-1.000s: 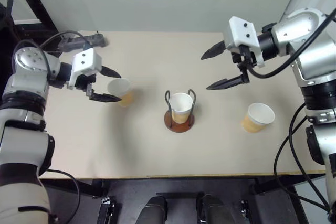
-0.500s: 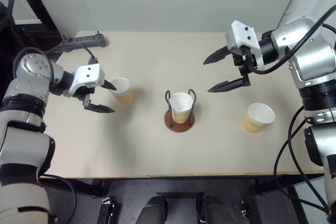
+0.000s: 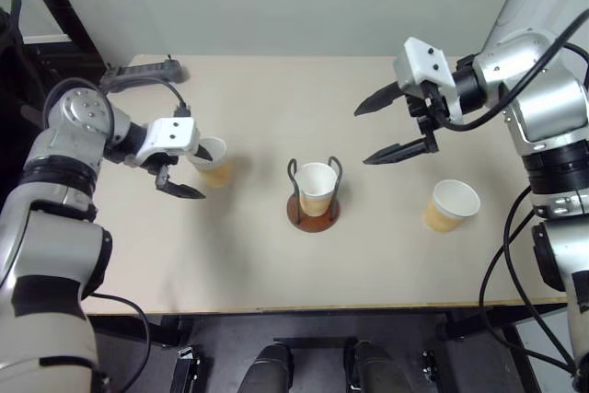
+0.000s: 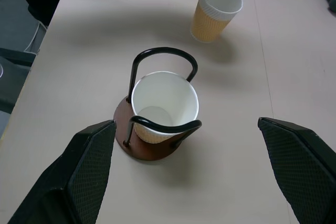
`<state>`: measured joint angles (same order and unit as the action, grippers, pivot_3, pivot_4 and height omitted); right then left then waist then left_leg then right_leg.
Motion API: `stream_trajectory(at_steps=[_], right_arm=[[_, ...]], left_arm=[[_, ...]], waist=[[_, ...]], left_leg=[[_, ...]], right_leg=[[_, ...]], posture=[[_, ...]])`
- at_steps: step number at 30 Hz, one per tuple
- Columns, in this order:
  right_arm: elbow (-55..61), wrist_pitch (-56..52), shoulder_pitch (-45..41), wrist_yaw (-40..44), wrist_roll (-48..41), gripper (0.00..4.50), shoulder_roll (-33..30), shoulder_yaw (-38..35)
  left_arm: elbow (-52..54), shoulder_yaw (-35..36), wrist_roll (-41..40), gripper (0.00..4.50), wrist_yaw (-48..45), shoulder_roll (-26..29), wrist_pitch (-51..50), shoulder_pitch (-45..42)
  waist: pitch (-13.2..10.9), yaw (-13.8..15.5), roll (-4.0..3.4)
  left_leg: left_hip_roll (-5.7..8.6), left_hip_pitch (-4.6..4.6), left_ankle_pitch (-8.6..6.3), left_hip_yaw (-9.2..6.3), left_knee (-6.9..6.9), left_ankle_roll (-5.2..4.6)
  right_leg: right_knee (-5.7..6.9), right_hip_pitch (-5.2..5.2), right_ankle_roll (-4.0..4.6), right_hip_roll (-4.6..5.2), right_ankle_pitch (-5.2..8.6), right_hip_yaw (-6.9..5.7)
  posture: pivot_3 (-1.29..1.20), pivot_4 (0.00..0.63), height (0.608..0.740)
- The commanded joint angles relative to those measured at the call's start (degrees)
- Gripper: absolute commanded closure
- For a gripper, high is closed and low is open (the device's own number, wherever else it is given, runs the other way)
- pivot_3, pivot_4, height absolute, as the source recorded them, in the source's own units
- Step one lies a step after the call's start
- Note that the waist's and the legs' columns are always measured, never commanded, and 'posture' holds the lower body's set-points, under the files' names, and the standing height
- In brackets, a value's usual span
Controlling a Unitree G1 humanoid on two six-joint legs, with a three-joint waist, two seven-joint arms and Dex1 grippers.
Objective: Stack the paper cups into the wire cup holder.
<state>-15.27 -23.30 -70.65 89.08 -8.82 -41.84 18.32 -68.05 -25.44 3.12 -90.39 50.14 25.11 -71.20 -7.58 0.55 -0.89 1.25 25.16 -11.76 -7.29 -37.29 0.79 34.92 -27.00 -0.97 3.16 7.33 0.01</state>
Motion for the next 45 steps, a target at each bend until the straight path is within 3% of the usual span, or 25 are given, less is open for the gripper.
stream_trajectory(at_steps=[1, 16, 28, 45], right_arm=[[2.26, -0.35, -0.25, 0.05, -1.02, 0.03, -0.42, -2.27], [2.26, -0.69, 0.85, -2.67, -2.44, 0.03, 0.98, -4.37], [-8.24, 6.75, 1.44, -6.34, -2.82, 0.03, 3.85, -8.36], [-8.72, 18.45, 6.62, 2.70, -4.64, 0.03, 1.75, -9.83]], left_arm=[[-1.20, 2.21, 2.62, 0.00, -0.46, 0.07, 1.51, -1.41], [-3.95, 4.89, 9.55, 0.00, 5.50, -1.01, 3.63, -0.91], [-4.11, 6.91, 10.42, 0.00, 4.93, -1.61, 4.05, -0.55], [-4.33, 8.31, 10.96, 0.00, 4.08, -2.21, 4.16, 0.12]], waist=[[0.00, 0.03, 0.00], [0.01, 0.03, 0.01], [0.02, 0.03, 0.03], [0.02, 0.01, 0.03]], left_leg=[[0.02, 0.00, 0.00, 0.01, 0.00, 0.00], [0.03, -0.01, 0.00, 0.02, -0.02, -0.01], [-0.02, -0.03, 0.00, 0.05, -0.08, -0.01], [-0.01, -0.05, 0.01, 0.13, -0.12, -0.01]], right_leg=[[0.01, 0.01, 0.00, -0.01, 0.00, 0.00], [0.02, -0.01, 0.01, 0.00, -0.02, -0.01], [0.01, -0.01, 0.03, 0.02, -0.13, 0.01], [0.01, 0.01, 0.07, 0.01, -0.21, 0.00]], posture=[[0.00, 0.150, 0.740], [0.00, 0.150, 0.740], [0.00, 0.150, 0.740], [0.00, 0.150, 0.740]])
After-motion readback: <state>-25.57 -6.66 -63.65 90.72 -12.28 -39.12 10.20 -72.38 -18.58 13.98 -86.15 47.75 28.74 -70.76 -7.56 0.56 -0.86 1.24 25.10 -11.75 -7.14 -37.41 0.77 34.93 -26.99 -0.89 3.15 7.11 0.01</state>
